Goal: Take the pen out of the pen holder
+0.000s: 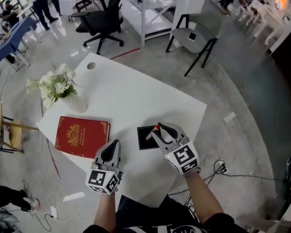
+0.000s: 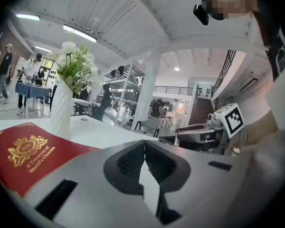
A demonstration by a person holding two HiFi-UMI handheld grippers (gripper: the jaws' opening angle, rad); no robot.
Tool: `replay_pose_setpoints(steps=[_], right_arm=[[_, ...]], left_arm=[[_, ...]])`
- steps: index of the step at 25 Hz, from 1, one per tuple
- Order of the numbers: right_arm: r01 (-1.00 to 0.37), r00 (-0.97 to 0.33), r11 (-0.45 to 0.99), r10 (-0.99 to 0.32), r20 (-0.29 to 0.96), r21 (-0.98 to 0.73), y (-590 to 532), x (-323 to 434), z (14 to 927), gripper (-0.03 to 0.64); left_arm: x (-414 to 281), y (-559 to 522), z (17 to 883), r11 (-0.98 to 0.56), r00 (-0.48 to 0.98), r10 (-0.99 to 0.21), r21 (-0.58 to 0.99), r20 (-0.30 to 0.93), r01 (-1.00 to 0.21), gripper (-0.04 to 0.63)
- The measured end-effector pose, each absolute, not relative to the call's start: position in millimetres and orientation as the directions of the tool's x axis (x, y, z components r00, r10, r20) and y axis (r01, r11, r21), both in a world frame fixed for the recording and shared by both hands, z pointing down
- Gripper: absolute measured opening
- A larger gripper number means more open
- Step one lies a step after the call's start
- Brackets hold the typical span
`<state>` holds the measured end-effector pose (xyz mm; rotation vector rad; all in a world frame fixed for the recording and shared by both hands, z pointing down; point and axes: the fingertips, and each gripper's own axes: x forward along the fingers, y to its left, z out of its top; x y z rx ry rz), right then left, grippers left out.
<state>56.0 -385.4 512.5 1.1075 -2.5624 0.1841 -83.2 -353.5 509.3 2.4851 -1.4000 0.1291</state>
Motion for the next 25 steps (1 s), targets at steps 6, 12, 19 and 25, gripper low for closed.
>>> replay_pose_setpoints(steps=[6, 12, 19, 25], right_arm=[[-0.705, -0.603, 0.692, -0.700, 0.383, 0.153, -383, 50, 511, 0.115], [-0.696, -0.644, 0.711, -0.678, 0.354, 0.096, -376, 40, 505, 0.097], [-0.715, -0.669, 0.699, -0.683, 0.293, -0.001, -369, 42, 495, 0.081], [-0.722, -0.678, 0.690, -0.694, 0.241, -0.045, -369, 49, 477, 0.080]], left_arm=[[-88, -349, 514, -0.477, 0.517, -0.826, 0.213, 0.223, -0.853, 0.005], [-94, -346, 513, -0.465, 0.506, -0.834, 0.214, 0.221, -0.859, 0.005], [-97, -340, 512, -0.453, 0.496, -0.841, 0.222, 0.217, -0.864, 0.005], [-97, -337, 506, -0.447, 0.488, -0.848, 0.217, 0.206, -0.868, 0.005]])
